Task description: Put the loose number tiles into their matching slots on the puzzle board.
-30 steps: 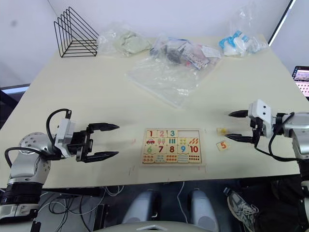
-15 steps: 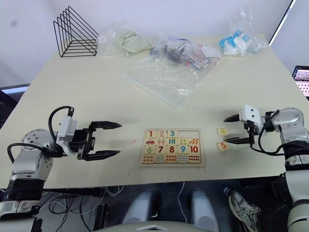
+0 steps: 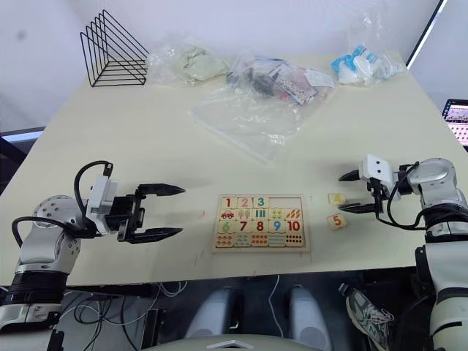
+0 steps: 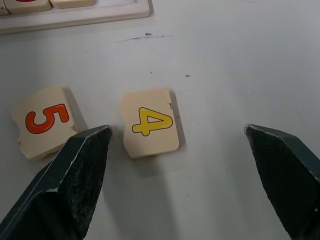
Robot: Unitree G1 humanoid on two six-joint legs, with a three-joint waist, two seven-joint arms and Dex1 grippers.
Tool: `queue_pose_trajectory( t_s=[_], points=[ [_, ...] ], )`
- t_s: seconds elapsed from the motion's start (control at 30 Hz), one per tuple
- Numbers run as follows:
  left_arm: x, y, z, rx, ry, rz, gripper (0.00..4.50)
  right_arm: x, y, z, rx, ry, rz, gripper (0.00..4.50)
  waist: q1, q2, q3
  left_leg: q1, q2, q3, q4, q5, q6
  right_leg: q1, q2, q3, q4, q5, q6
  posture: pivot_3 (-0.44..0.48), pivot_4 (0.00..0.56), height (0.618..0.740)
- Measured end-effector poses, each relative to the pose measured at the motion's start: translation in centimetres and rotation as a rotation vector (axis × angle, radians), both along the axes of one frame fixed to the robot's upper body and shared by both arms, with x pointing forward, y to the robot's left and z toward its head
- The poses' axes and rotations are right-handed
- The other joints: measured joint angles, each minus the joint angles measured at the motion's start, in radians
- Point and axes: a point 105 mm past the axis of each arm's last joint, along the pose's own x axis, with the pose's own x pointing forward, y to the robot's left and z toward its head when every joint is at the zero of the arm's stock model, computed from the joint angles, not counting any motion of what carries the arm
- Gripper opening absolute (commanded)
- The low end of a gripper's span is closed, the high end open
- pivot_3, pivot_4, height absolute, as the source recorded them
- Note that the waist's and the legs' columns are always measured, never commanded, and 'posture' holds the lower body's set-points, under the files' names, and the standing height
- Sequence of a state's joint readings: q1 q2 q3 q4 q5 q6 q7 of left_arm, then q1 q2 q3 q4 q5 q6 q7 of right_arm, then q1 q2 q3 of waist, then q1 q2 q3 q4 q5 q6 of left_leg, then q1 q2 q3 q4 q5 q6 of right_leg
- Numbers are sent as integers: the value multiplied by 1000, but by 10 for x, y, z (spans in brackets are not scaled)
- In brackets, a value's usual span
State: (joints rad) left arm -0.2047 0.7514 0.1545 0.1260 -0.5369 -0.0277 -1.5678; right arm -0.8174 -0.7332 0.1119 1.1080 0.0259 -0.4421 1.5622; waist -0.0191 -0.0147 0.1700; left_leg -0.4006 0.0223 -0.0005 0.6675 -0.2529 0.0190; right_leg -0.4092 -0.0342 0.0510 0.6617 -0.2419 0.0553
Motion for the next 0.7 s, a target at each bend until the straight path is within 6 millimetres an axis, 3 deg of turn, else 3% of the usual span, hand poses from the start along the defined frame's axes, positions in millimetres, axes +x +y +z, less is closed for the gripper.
queue_pose_trajectory(
  t_s=[0.07,0.17,0.33,0.37,0.7],
  points=[
    [0,0,0,0,0,0,4500,0,1,0,-5,-2,5,4467,-1,0,0,0,0,0,0,0,0,0,0,0,0,0,0,0,150,740],
    [0,0,0,0,0,0,4500,0,2,0,-11,4,17,3675,-1,0,0,0,0,0,0,0,0,0,0,0,0,0,0,0,150,740],
    [-2,1,-4,1,15,5,4500,-2,3,-1,-16,11,36,1544,-2,0,0,1,0,0,0,0,0,0,0,0,0,0,0,0,150,740],
    [-2,1,-4,1,16,5,4500,-2,3,-1,-18,9,40,949,-2,0,0,1,0,0,0,0,0,0,0,0,0,0,0,0,150,740],
    [-4,0,-3,0,8,-5,4500,-7,1,1,-9,8,44,872,-1,0,0,1,0,-1,0,0,0,0,0,1,0,0,0,0,150,740]
  ],
)
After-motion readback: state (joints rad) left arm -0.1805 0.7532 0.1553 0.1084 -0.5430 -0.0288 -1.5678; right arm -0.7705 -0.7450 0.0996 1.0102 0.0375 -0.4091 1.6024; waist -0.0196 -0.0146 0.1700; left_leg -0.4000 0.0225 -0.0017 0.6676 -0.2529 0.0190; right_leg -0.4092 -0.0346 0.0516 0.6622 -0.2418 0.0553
